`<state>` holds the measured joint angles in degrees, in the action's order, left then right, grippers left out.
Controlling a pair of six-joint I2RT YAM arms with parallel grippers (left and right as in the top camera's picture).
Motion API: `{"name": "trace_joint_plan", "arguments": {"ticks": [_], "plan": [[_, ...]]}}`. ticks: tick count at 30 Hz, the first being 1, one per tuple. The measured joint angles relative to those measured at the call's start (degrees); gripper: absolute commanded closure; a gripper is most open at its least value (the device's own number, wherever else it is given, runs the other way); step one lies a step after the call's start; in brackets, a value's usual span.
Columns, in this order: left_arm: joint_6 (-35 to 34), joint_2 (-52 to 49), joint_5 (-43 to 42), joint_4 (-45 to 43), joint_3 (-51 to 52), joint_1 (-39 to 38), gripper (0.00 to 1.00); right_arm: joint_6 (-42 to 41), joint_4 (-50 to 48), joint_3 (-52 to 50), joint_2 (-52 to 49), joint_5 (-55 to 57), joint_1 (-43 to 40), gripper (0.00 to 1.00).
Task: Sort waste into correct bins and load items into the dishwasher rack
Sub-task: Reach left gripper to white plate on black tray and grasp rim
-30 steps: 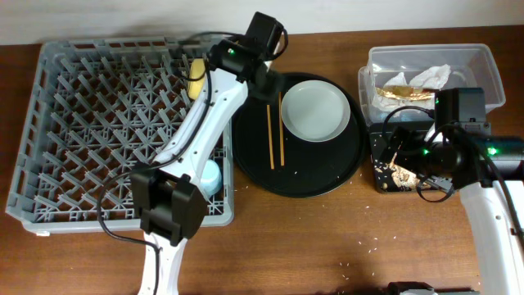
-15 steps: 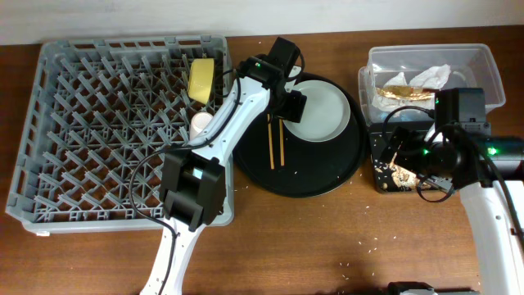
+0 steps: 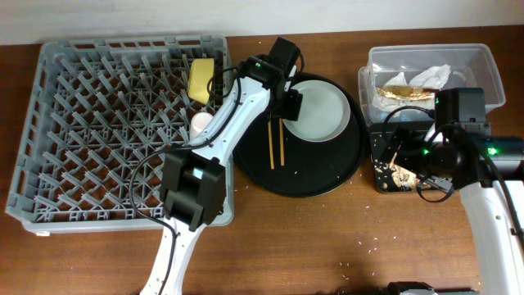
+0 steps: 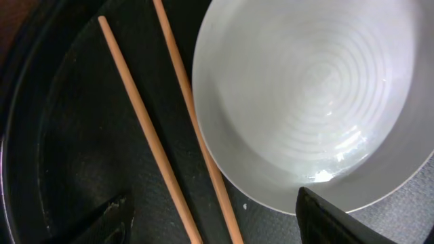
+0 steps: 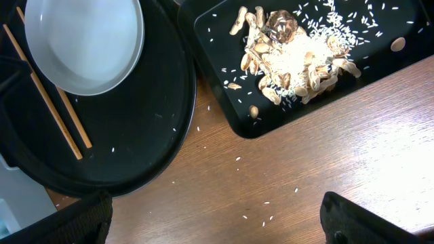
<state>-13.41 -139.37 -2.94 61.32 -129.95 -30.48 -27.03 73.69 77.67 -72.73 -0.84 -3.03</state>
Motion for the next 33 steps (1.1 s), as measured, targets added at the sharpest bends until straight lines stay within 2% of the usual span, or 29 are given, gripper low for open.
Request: {"name": "trace_joint_plan", "arguments": {"ticks": [10,14,23,33], "plan": [[-2.71,0.00,2.14,0.09,0.00,0.00,0.26,0.04,0.00,0.00,0.00,-0.02,0.00,0.02],[-3.30,0.00,2.40,-0.98,0.00,0.00,0.35,-0.02,0.00,0.00,0.00,-0.02,0.00,0.02],[-8.68,-1.33,2.56,-3.76,-0.02,-0.11,0.40,-0.02,-0.02,0.00,0.00,-0.02,0.00,0.01],[-10.03,-4.24,2.54,-5.97,0.00,-0.72,0.60,0.00,0.00,0.00,0.00,0.00,0.00,0.02]]}}
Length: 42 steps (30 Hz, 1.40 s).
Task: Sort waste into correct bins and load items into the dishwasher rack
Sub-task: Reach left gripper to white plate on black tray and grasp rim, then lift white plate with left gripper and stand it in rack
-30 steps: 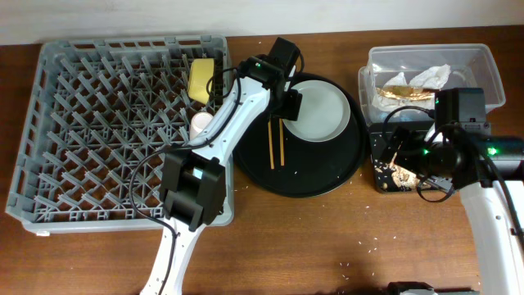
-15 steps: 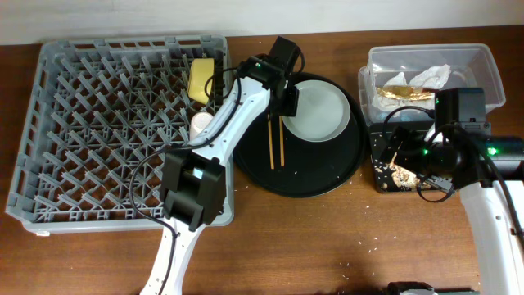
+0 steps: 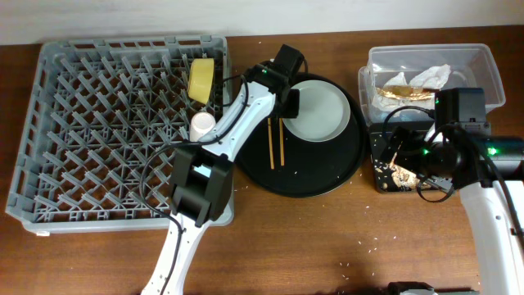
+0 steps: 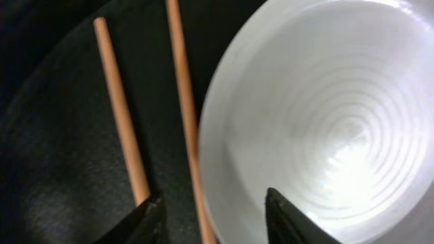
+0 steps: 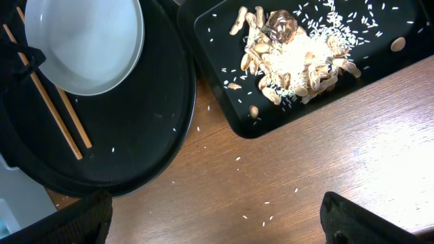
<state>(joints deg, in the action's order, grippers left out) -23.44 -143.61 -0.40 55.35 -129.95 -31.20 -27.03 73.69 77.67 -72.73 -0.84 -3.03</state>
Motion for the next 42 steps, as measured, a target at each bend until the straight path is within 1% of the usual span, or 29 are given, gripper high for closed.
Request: {"name": "trace_joint_plan", "arguments": {"ticks": [9,12,13,15,16,17,18,25,28,31,36,39,42], "plan": [[0.00,-2.43,-0.04,-1.07,-0.02,-1.84,0.63,0.02,0.00,0.00,0.00,0.00,0.00,0.02],[-0.07,-2.69,-0.17,-0.83,-0.02,-1.84,0.72,-0.02,0.00,0.00,0.00,0.00,0.00,0.02],[-0.13,-2.95,-0.17,-0.83,-0.02,-1.84,0.78,-0.02,0.00,0.00,0.00,0.00,0.00,0.01],[-0.17,-3.15,-0.13,-0.94,-0.02,-1.79,0.81,-0.04,0.00,0.00,0.00,-0.02,0.00,0.02],[-0.17,-3.15,0.07,-0.92,-0.02,-1.79,0.86,-0.02,0.00,0.00,0.00,-0.02,0.00,0.01],[-0.17,-3.17,0.07,-0.94,-0.02,-1.79,0.97,0.02,0.00,0.00,0.00,0.00,0.00,0.02],[-0.11,-3.19,0.17,-0.94,-0.02,-1.79,0.99,0.02,0.00,0.00,0.00,0.00,0.00,0.02],[-0.66,-3.17,-0.28,-1.40,-0.87,-1.73,0.99,0.04,0.00,0.00,0.00,-0.02,0.00,0.01],[-0.33,-3.17,-0.28,1.97,-2.80,-1.73,0.99,0.04,0.00,0.00,0.00,0.00,0.00,0.02],[2.01,-3.08,0.11,7.63,-8.22,-1.46,0.99,-0.02,0.00,0.00,0.00,-0.02,0.00,0.02],[5.95,0.15,4.98,14.38,-16.28,-0.87,0.99,-0.02,0.02,0.00,0.00,0.00,0.00,0.01],[7.41,5.66,9.86,18.16,-20.02,-0.48,0.99,0.00,0.02,0.00,0.00,0.00,0.00,0.01],[8.44,11.82,13.86,21.77,-21.27,0.13,0.99,-0.02,-0.02,0.00,0.00,-0.02,0.00,0.02]]}}
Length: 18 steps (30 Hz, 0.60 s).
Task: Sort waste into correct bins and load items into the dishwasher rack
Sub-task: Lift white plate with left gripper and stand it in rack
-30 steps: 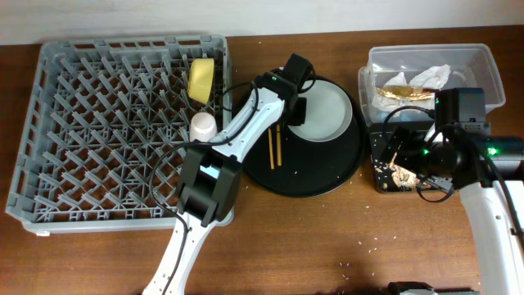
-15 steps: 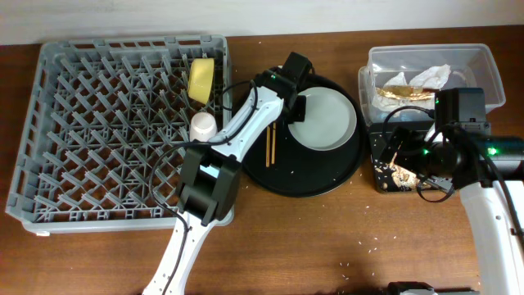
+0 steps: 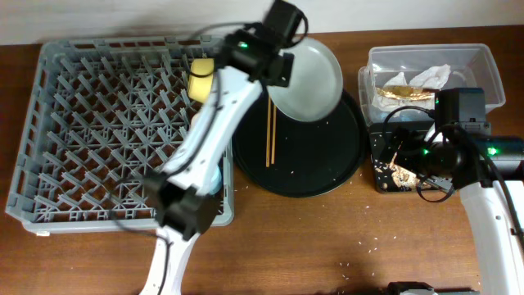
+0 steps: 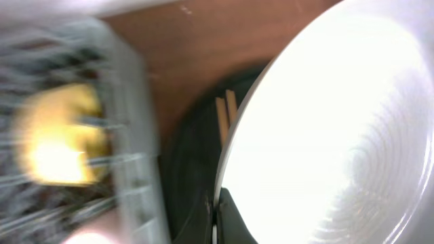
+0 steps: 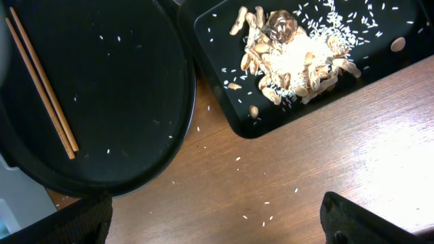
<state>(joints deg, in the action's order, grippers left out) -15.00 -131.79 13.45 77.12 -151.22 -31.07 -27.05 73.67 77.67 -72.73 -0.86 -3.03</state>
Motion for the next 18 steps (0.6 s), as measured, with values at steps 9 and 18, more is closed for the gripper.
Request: {"name": "trace_joint_plan", "arguments": {"ticks": [9,18], "plan": [[2.10,13.94,19.58,14.60,-1.27,6.95,1.00,0.04,0.02,0.00,0.00,0.02,0.00,0.01],[6.23,14.14,37.16,13.70,3.45,12.61,1.00,0.02,0.02,0.00,0.00,0.02,0.00,0.02]]}}
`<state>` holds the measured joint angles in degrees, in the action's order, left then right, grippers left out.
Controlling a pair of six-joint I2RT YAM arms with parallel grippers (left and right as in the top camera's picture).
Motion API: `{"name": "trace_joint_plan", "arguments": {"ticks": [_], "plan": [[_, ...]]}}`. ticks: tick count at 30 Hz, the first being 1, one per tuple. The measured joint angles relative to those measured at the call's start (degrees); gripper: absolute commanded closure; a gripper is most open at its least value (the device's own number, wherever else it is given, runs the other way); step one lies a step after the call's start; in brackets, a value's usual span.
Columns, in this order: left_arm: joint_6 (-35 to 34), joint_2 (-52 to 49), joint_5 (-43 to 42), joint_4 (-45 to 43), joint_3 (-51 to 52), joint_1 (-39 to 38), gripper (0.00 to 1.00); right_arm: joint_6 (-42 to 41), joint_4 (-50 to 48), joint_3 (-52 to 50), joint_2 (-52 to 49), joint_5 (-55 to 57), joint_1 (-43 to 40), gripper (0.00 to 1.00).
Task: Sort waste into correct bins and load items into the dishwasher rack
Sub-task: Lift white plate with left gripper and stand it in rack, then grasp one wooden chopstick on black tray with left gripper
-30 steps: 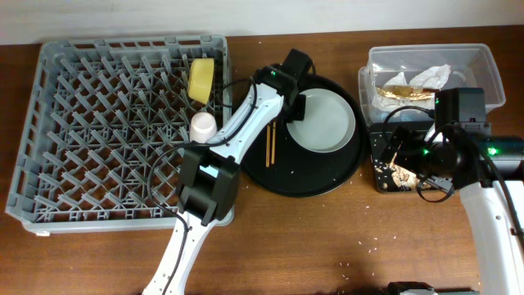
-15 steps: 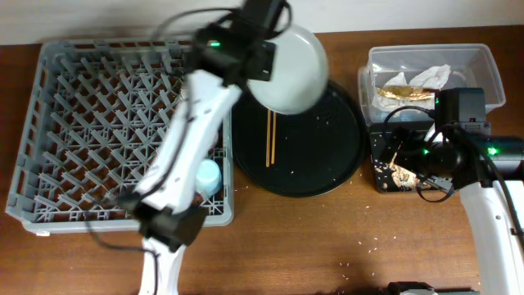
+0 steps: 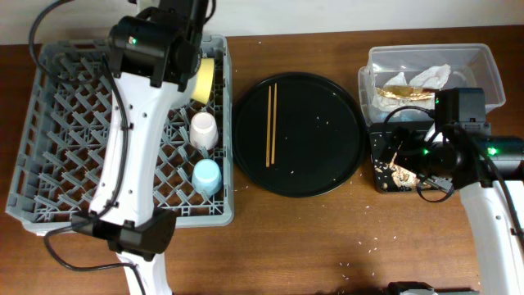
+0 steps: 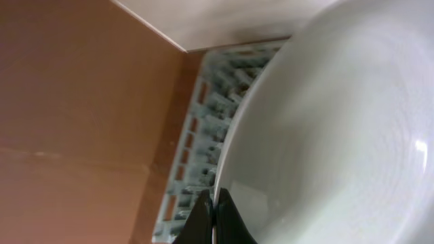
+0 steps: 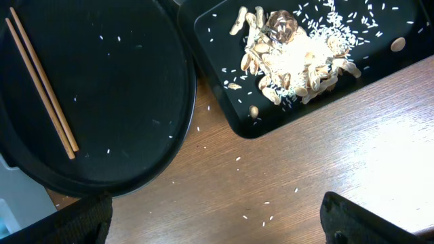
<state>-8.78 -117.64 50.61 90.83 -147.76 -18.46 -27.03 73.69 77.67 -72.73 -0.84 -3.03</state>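
Observation:
A white plate (image 4: 325, 135) fills the left wrist view, and my left gripper (image 4: 215, 220) is shut on its rim. Below it lies the far part of the grey dishwasher rack (image 3: 49, 123). In the overhead view the left arm (image 3: 160, 41) hides the plate. Two wooden chopsticks (image 3: 271, 123) lie on the round black tray (image 3: 327, 164). My right gripper (image 5: 217, 220) stands open over the bare table, beside the black bin of rice and nut shells (image 5: 298, 61).
The rack holds a yellow cup (image 3: 203, 79), a white cup (image 3: 204, 129) and a blue cup (image 3: 208, 176) along its right side. A clear bin with paper waste (image 3: 426, 74) stands at the back right. Rice grains are scattered on the table.
The left gripper has carried the plate from above the tray's far edge leftward to above the rack's far side. The right arm has not moved.
The plate lay on the tray beside the chopsticks, with the left gripper open above its rim. Then the fingers stood astride the rim. Later the plate was held tilted, clear of the tray. Now it is over the rack and the tray holds only the chopsticks.

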Motion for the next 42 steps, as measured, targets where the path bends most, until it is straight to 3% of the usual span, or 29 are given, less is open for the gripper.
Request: {"name": "trace_joint_plan", "arguments": {"ticks": [5,14,26,29,34,42], "plan": [[2.05,0.00,8.11,-12.72,12.41,2.67,1.00,0.02,-0.02,0.00,0.00,0.00,0.00,0.02],[5.18,0.00,13.09,-32.54,29.79,3.06,1.00,-0.02,0.00,0.00,0.00,0.00,0.00,0.01],[5.40,0.00,11.26,-39.36,39.04,3.06,0.99,0.00,0.00,0.00,0.00,-0.02,0.00,0.01],[5.46,0.00,8.00,-39.52,39.04,3.06,0.85,0.00,0.00,0.00,0.00,-0.02,0.00,0.01],[6.16,0.00,1.09,-39.45,39.06,3.06,0.52,0.00,0.00,0.00,0.00,-0.02,0.00,0.02],[5.97,0.00,-7.02,-37.22,38.34,3.06,0.34,0.02,0.00,0.00,0.00,-0.02,0.00,0.02]]}}
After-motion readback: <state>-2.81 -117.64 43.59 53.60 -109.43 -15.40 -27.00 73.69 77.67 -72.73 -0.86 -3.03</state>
